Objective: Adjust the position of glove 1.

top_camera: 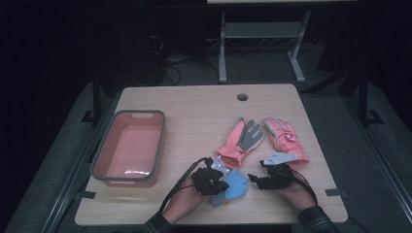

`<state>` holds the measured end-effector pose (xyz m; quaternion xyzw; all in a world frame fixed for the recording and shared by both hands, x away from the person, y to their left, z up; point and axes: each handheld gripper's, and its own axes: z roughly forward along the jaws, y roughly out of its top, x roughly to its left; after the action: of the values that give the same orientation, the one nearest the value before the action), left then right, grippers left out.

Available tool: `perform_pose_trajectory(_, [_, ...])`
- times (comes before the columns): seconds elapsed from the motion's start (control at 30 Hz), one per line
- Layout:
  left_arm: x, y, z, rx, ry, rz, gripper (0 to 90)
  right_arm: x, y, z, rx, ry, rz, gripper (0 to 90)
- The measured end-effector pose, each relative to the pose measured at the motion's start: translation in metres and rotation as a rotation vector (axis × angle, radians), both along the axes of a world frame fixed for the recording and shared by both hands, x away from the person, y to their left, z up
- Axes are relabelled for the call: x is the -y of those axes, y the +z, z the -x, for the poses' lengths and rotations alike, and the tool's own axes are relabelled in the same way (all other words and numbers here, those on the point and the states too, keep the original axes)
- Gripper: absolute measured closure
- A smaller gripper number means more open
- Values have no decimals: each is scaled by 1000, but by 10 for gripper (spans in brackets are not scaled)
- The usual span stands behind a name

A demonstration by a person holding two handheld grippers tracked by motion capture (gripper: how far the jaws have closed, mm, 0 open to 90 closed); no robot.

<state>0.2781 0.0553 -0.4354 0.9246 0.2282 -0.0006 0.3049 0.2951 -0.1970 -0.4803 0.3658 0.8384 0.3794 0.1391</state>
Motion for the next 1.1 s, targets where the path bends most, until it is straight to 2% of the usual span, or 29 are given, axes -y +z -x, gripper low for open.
perform_pose_trajectory(0.07, [0, 0, 0, 2, -5, 2, 839, 0, 0, 0, 2, 1, -1, 279])
perform_pose_trajectory(0.1, [0, 2, 0, 9, -23, 8, 793, 0, 0, 0, 1, 1, 1, 278])
perform_pose_trajectory(0.13, [0, 4, 1, 12, -24, 30, 724, 0, 0, 0, 1, 1, 1, 278])
perform_pose_trajectory(0.2, [1, 7, 0, 19, -36, 41, 586, 0, 0, 0, 2, 1, 1, 278])
perform_pose_trajectory(0.23, [1, 7, -1, 21, -50, 32, 520, 0, 0, 0, 2, 1, 1, 277])
perform_pose_trajectory(0.27, [3, 7, -1, 15, -37, 42, 462, 0, 0, 0, 2, 1, 1, 277])
perform_pose_trajectory(0.33, [5, 4, -4, 20, -64, 10, 336, 0, 0, 0, 3, 3, 1, 276])
perform_pose_trajectory(0.37, [7, 1, -3, 15, -55, 13, 275, 0, 0, 0, 3, 3, 1, 275])
perform_pose_trajectory(0.4, [9, -1, -3, 19, -51, 8, 231, 0, 0, 0, 3, 3, 2, 275])
perform_pose_trajectory(0.43, [10, -3, -4, 22, -67, -19, 195, 0, 0, 0, 3, 3, 1, 274])
perform_pose_trajectory(0.47, [10, -3, -4, 22, -67, -19, 168, 0, 0, 0, 3, 3, 1, 274])
perform_pose_trajectory(0.6, [18, -14, -8, 35, -86, -54, 153, -1, 0, 0, 2, 6, 2, 261])
perform_pose_trajectory(0.77, [22, -20, -8, 42, -92, -70, 160, -3, 0, 0, 0, 9, 4, 244])
perform_pose_trajectory(0.87, [24, -21, -4, 78, -94, -95, 173, -4, 0, 0, 1, 14, 6, 240])
perform_pose_trajectory(0.93, [24, -21, -3, 99, -95, -102, 208, -4, 0, 0, 0, 15, 6, 238])
perform_pose_trajectory(1.03, [22, -21, -2, 100, -92, -96, 254, -4, 0, 0, 0, 20, 5, 229])
perform_pose_trajectory(1.1, [20, -19, -3, 105, -94, -91, 329, -4, 0, 0, -2, 20, 6, 217])
